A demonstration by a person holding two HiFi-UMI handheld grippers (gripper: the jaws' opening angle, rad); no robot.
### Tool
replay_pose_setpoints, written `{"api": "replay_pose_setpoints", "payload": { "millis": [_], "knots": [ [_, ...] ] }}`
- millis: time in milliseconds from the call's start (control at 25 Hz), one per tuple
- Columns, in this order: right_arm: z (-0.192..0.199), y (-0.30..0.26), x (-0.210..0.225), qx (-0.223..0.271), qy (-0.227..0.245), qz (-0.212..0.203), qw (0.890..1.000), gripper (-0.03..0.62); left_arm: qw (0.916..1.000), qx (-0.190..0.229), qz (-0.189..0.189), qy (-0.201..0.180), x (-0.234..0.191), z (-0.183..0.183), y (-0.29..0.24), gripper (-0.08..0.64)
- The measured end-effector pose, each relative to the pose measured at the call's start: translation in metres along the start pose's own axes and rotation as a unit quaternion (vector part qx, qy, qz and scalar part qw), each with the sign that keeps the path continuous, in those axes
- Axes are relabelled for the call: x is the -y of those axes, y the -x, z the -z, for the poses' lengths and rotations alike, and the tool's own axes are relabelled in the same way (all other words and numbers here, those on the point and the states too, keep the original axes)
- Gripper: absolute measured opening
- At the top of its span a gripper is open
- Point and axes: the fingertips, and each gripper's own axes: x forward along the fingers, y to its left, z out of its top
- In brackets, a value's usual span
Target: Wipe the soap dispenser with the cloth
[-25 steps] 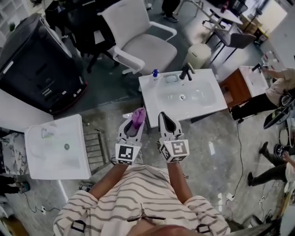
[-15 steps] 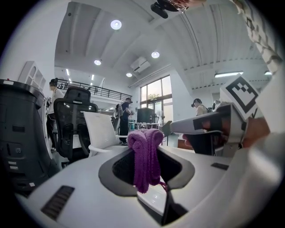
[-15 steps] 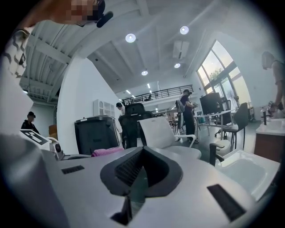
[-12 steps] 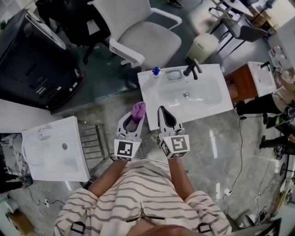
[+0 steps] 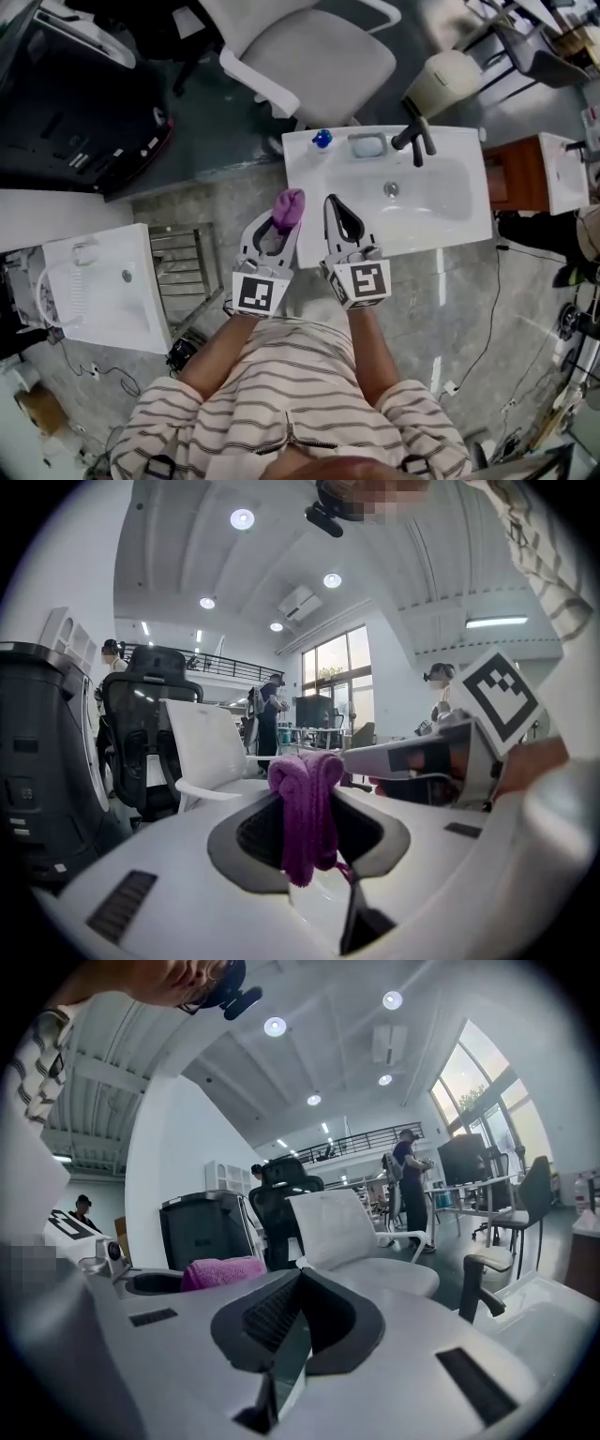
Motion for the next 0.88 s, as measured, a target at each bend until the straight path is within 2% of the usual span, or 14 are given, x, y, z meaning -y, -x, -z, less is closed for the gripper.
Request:
{"api": "replay_pose_setpoints", "payload": {
  "millis": [280, 480, 600, 880],
  "knots": [
    [0.02, -0.028, 0.028, -0.004, -0.002, -0.008, 1.0, 0.009, 0.9998, -0.009, -0.017, 0.007, -0.01, 0.013, -0.028, 0.115],
    [0.036, -0.045, 0.044, -0.016, -0.001, -0.018, 1.0, 0.064, 0.9995, -0.015, -0.026, 0.007, -0.013, 0.023, -0.042, 0.115],
    [0.045, -0.055, 0.052, -0.02, -0.001, -0.027, 0.999, 0.075, 0.9994, -0.019, -0.03, 0.005, -0.014, 0.028, -0.049, 0.115],
    [0.07, -0.085, 0.065, -0.031, 0.027, -0.033, 0.999, 0.118, 0.9984, -0.026, -0.047, 0.017, -0.019, 0.036, -0.052, 0.115]
  ]
}}
